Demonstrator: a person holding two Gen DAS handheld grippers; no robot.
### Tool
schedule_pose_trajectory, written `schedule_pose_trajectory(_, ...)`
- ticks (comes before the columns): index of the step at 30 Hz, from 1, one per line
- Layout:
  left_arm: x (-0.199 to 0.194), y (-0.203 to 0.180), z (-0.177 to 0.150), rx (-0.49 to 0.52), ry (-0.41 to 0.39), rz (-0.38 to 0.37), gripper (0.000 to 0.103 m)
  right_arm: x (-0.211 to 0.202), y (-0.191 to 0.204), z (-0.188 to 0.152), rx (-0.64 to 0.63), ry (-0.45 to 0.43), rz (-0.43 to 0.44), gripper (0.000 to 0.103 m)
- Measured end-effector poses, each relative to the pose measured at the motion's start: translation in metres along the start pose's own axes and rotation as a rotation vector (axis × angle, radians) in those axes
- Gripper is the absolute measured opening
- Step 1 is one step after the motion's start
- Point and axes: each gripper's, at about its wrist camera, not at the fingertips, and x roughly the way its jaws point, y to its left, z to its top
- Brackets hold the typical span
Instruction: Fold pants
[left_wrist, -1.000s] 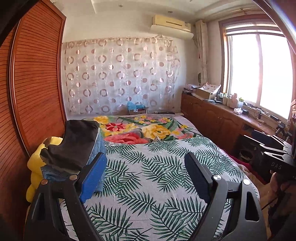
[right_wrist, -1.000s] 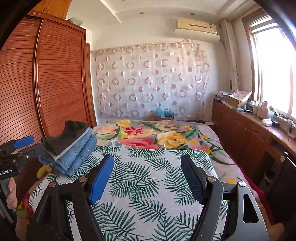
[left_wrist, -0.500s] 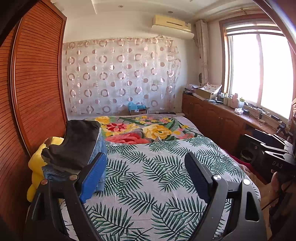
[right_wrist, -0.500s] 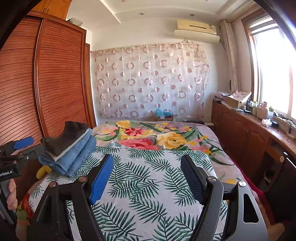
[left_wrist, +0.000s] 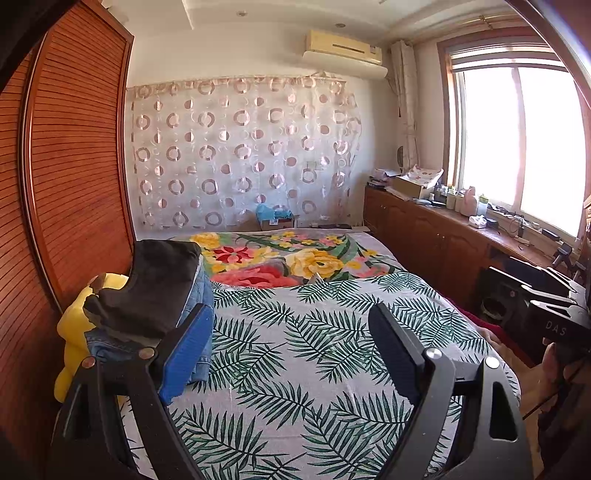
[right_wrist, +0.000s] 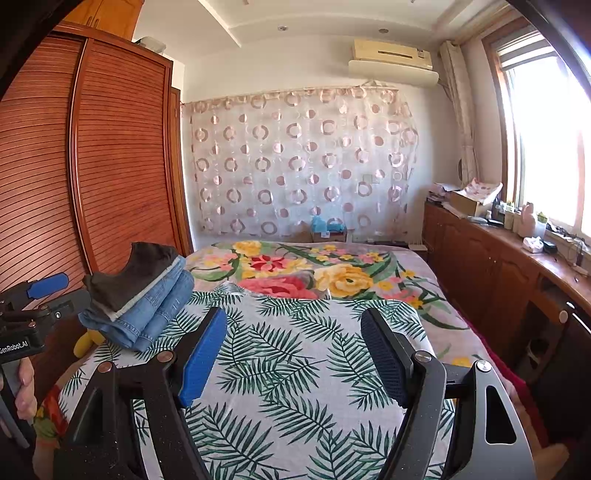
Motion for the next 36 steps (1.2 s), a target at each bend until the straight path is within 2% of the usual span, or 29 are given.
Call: schedule_pose_trajectory(36,-0.0028,0.0043,-0.0005,-0.003,-0.005,0.006,0.087,-0.0020,0.0009,-0.0048,0.001,-0.001,-0.005,0.077)
